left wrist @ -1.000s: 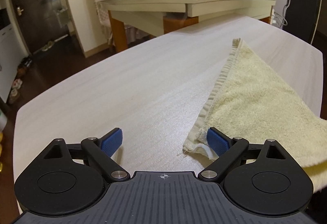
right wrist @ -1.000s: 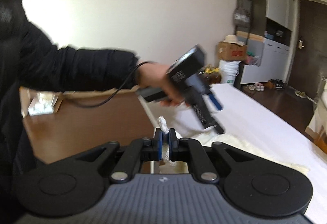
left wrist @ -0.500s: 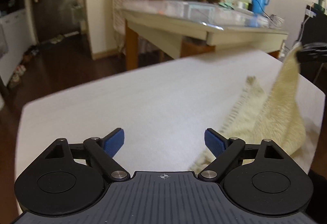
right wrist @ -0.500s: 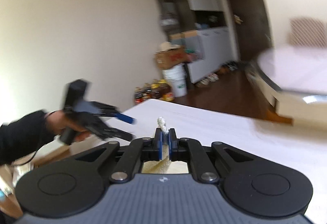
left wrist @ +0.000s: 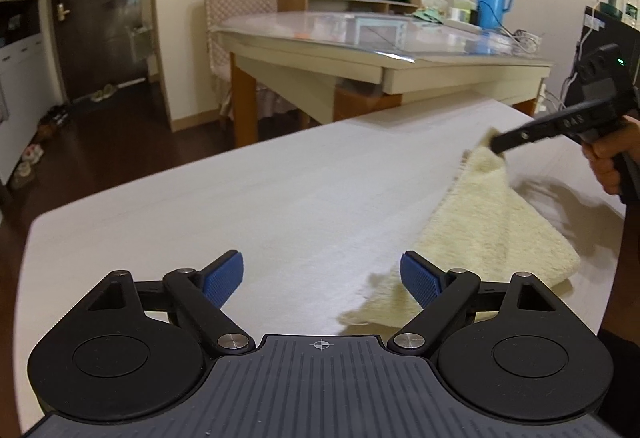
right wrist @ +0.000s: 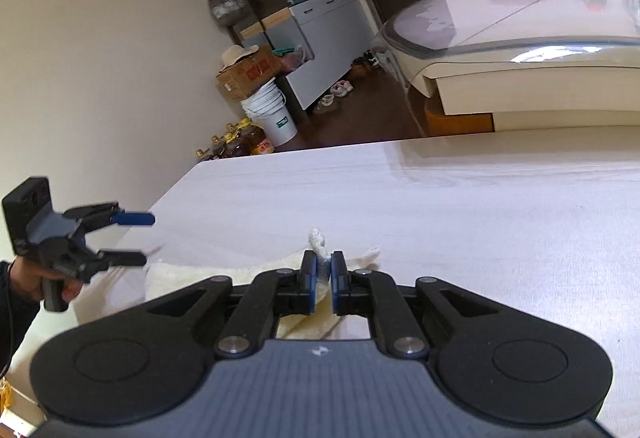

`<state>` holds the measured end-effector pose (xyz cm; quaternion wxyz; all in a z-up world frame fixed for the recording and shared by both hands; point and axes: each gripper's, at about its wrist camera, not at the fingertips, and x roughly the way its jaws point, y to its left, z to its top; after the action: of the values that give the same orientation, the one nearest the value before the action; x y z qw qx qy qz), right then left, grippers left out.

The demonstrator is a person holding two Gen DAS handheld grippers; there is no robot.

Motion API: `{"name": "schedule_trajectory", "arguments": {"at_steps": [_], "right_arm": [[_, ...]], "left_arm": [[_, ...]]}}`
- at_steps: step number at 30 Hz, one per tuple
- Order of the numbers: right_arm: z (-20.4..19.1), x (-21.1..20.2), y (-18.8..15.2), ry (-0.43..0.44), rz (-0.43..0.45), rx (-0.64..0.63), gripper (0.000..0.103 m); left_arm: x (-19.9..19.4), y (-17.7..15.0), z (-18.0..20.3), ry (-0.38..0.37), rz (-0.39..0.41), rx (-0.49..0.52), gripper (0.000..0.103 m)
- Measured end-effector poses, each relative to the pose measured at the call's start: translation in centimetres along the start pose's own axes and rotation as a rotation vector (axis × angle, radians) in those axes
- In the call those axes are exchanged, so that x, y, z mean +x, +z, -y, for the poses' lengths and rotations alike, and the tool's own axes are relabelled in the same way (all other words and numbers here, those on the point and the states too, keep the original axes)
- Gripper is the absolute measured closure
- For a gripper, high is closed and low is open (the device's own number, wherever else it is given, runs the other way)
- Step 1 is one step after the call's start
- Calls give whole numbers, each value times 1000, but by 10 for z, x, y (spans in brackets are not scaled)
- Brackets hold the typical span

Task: Fold towel
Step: 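Grasp the tagged tip of the towel triangle with the right gripper, then lift the tip with the right gripper, fold it over the towel, open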

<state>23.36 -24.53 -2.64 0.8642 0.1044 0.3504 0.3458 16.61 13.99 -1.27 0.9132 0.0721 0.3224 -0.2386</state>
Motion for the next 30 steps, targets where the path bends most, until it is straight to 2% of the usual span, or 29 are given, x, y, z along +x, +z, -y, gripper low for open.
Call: {"name": "schedule_trajectory", "arguments": {"at_steps": [1,7,12,14,20,22,23,28,30], "right_arm": [[2,-1,1,-9,12,5,82],[2,-16,2,-19,52,33,82],[-7,-14,-7,-17,10,-9,82],[-9,-10,-8,-23,-5,-29,77],[-13,7,-4,-7,-29,-35,77],[-11,8,-5,-17,-34,-18,81],[-10,9,-5,-22,-36,-9,92],[-8,1,-10,-74,-40,15,99],[-5,-5,-12,-103,-38,21,99]], "left_arm": [[2,-1,2,0,-4,6,13],[11,-8,10,30,-28,39,13],[17,-10,11,53,-33,62,9],[19,-10,11,59,-30,72,9],[19,-12,7,56,-25,74,7],[19,-12,6,54,-23,71,7],[19,-13,6,54,-21,72,6],[17,-15,5,53,-19,76,6],[17,-15,4,51,-16,77,5]]}}
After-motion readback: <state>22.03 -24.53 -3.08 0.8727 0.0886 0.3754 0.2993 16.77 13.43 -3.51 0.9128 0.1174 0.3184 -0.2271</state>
